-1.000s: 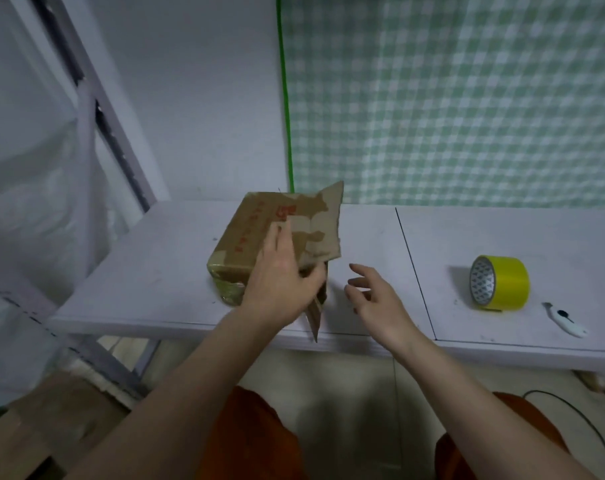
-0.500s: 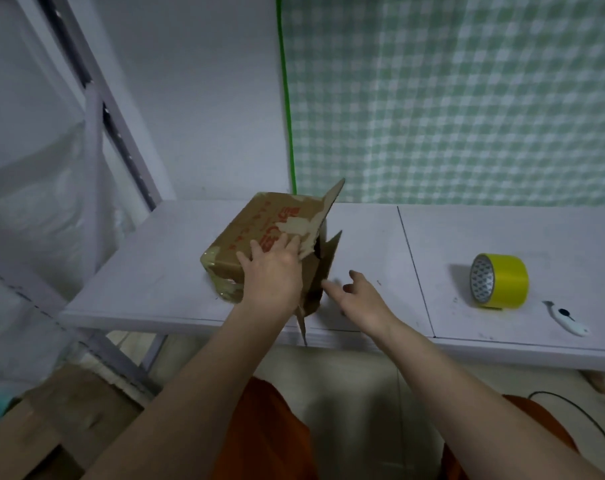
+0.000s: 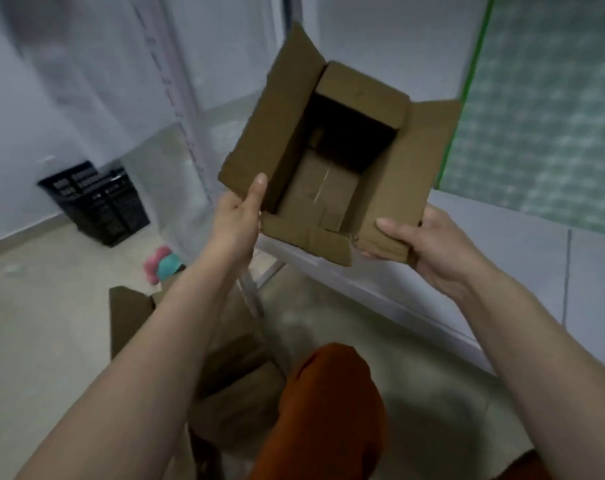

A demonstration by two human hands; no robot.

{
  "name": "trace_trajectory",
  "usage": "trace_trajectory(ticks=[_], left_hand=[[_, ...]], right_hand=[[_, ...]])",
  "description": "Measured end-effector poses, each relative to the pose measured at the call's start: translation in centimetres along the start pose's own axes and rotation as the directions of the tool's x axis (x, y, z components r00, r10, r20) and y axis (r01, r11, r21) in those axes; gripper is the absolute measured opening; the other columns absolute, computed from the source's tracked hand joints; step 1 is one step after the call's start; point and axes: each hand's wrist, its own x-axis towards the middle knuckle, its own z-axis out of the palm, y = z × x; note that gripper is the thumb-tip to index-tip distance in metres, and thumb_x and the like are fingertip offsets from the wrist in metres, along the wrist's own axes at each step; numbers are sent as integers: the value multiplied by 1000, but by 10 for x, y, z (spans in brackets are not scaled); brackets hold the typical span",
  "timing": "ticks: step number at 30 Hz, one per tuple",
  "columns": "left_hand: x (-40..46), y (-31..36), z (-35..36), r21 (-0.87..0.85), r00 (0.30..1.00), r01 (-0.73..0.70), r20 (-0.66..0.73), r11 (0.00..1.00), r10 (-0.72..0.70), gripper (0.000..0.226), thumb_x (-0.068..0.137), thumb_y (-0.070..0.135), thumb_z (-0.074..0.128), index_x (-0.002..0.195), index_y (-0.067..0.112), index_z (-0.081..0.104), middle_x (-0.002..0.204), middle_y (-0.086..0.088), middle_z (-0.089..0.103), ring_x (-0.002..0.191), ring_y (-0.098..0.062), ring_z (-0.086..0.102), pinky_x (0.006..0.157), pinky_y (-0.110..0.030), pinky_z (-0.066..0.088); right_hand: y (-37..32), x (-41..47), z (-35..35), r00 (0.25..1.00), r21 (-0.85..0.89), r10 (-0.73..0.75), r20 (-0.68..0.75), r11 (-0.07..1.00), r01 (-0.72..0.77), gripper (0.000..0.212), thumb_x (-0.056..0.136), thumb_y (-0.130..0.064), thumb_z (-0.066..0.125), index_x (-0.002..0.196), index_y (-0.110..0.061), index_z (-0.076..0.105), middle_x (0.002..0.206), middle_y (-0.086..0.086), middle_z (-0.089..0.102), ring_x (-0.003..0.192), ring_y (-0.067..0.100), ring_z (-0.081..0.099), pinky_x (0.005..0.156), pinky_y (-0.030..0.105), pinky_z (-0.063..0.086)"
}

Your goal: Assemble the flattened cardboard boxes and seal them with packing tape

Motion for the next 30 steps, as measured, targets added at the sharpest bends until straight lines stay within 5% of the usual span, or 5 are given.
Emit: trace_trajectory(ticks=[5,11,16,23,30], left_hand=[[-44,-13,-86,-245,974,110,-167,963,-153,43,95,34,59,132,14,52,133,-7,59,124,-25,54,108,-46,42],[-90,-45,-175,-354,883,235,-313,905,-351,36,97,28,55,129,13,50,112,-5,66,96,-20,67,67,-28,56],[-91,-76,-208,-358,816,330,-357,874,-454,37,100,32,50,133,16,48,112,-5,65,93,-25,67,82,-48,57],[-83,-122,-225,-195,767,402,-463,895,-445,39,101,38,44,134,17,49,121,-8,62,107,-30,60,97,-51,49],[-89,-163,-229,-120,699,602,-399,789,-594,42,97,41,52,127,12,53,113,-10,65,99,-29,64,93,-49,52]], right_hand=[[33,2,71,979,-53,123,160,992,-115,21,91,1,55,111,0,51,103,24,65,84,35,70,65,41,60],[73,2,150,891,-242,273,362,951,-192,31,91,-4,57,120,1,48,112,26,61,92,38,68,63,35,58],[87,15,199,918,-380,272,288,912,-151,21,93,-9,57,113,-5,54,101,14,65,84,27,68,65,36,60],[129,37,228,946,-524,272,179,840,-142,4,94,-16,57,96,-17,60,102,12,67,93,26,67,85,48,56],[160,43,241,930,-640,324,173,755,-145,7,95,-14,54,102,-15,56,107,12,63,87,25,67,78,40,59]])
